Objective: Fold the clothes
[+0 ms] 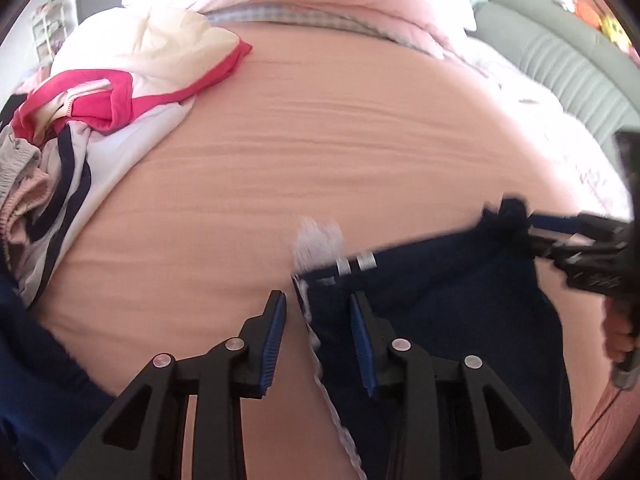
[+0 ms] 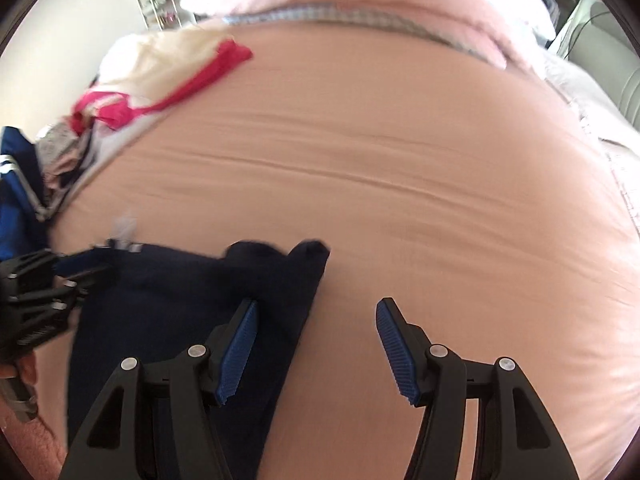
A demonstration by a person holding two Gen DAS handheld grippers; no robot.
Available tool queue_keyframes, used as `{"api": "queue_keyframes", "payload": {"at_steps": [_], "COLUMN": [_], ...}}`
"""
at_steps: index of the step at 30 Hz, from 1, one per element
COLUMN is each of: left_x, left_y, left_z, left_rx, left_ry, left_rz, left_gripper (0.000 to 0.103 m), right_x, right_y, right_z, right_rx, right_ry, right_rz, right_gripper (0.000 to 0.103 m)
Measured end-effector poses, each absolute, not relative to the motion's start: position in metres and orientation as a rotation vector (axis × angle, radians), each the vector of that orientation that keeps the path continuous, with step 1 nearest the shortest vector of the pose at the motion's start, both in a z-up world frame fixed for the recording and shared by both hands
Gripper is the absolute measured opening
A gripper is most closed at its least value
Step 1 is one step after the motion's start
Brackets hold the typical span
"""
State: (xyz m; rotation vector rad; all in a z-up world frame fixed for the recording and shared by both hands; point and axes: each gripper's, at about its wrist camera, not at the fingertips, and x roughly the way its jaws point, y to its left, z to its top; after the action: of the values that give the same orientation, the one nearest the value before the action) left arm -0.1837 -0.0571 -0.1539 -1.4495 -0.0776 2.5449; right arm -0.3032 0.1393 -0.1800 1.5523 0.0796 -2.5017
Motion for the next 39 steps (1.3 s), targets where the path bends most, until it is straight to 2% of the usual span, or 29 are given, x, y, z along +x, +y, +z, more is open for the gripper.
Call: {"api": "queue_keyframes", "payload": {"at_steps": [7,14,16,19,22,24,25,27,30,32,34,39], "left_x": [-0.201,-0.143,-0.122,-0.095,-0.068,-0.058,-0.055,-0.052,-0.049,-0.045,-0.041,-0.031], "left_y": [-0.067,-0.049,-0.038,-0.029,-0.017,-0.003,0.002,0.002,-0.003,-0.003,0.001,0.007], "left_z": [-0.15,-0.137,-0.141,-0.148,-0.143,-0.153,-0.159,-0.156,-0.142,-0.134,-0.135,-0.148], "left_rx": [-1.469,-1.483,-1.521,-1.592,-1.525,-1.561,-1.59,-1.599,-1.584,-1.522,-1.511,-1.569], "left_ry": [-0.154,-0.072,-0.029,-0.153,-0.069,0.101,0.183,0.232,0.221,0.186,0.199,0.284], "left_rz": [2.537,2.469,2.426,2.318,2.381,2.379,2.368,2.363,2.404,2.396,2.367,2.275], "left_gripper": [0.031,0.031,0.031,0.031,0.032,0.032,0.032,0.032,0.033,0.038,0.038,0.038], "right_x": [-0.312,-0.249,-0.217,-0.171,-0.123,-0.109,-0.108,-0.103,-0.096,-0.094,-0.092,-0.079], "right_y": [0.153,0.14,0.125,0.101,0.085,0.085,0.083,0.079,0.084,0.087,0.088,0.08], "right_z": [-0.176,-0.15,-0.147,-0.151,-0.154,-0.161,-0.17,-0.182,-0.172,-0.166,-0.163,-0.162], "right_rx": [1.52,1.485,1.491,1.513,1.494,1.512,1.558,1.61,1.571,1.549,1.525,1.512], "right_ry": [-0.094,-0.217,-0.186,-0.036,0.011,-0.031,0.025,0.157,0.161,0.096,0.051,0.124], "right_rz": [-2.592,-2.531,-2.463,-2.439,-2.464,-2.445,-2.423,-2.402,-2.448,-2.449,-2.438,-2.399], "right_gripper": [0.062,0.064,0.064,0.064,0.064,0.064,0.064,0.064,0.064,0.064,0.064,0.064]}}
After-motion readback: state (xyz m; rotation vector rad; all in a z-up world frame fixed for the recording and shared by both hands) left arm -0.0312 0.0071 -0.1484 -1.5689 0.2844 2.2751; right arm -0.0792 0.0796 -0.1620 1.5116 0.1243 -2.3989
